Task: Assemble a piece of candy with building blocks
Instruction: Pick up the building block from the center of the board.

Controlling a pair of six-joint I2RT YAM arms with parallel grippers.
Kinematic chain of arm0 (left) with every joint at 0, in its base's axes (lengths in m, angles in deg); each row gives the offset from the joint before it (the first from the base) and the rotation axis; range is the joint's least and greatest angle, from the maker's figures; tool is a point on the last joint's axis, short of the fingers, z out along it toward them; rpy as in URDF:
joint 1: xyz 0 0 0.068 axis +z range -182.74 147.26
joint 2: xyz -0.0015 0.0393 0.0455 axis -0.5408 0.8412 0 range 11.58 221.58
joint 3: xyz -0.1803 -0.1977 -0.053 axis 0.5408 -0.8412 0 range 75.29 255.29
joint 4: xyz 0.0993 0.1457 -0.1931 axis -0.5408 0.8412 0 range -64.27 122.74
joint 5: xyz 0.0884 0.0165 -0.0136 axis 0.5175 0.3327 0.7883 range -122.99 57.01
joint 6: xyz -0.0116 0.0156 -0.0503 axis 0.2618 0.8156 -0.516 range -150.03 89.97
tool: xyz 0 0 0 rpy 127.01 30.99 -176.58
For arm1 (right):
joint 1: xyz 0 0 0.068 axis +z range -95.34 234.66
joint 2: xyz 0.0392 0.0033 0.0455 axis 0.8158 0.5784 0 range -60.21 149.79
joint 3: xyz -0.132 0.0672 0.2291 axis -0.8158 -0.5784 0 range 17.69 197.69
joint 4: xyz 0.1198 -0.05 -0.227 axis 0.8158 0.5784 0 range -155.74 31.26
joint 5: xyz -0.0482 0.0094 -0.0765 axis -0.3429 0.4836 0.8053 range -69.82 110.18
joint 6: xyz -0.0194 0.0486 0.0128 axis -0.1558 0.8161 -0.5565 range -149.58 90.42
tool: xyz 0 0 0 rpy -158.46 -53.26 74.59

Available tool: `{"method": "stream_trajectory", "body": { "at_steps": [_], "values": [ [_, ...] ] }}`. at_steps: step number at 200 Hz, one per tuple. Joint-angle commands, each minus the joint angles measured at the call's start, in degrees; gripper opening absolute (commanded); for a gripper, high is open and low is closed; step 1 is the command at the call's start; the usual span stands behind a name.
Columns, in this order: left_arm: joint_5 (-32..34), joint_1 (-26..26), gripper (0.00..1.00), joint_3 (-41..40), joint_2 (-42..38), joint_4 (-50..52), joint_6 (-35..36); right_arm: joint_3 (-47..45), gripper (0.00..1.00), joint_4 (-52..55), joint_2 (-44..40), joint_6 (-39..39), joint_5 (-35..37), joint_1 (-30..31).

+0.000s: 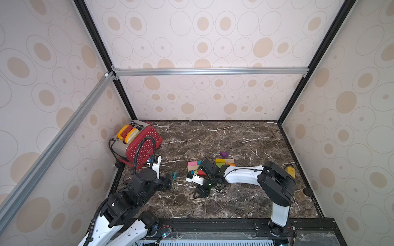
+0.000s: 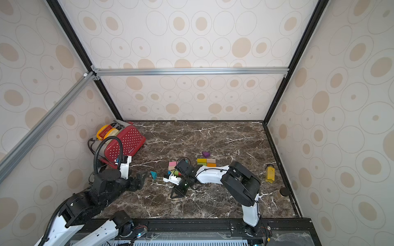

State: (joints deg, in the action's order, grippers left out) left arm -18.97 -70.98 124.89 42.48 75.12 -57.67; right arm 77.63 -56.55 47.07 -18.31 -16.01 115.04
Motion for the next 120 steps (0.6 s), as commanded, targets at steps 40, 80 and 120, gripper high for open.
{"method": "stream_trajectory", "body": {
  "at_steps": [40,80,120],
  "values": [
    [-1.0,0.3,0.81,-0.2,1.8,0.7,-0.7,-6.8,0.34,-9.9,-0.8,16.3,1.6,-2.0],
    [-1.4,0.3,0.81,-0.3,2.4,0.5,-0.6,-10.6,0.38,-13.0,-0.5,17.9,3.4,-4.2],
    [-1.8,0.3,0.81,-0.3,3.1,0.5,-0.4,-12.7,0.43,-15.0,-0.2,18.7,3.5,-5.6]
  ]
}}
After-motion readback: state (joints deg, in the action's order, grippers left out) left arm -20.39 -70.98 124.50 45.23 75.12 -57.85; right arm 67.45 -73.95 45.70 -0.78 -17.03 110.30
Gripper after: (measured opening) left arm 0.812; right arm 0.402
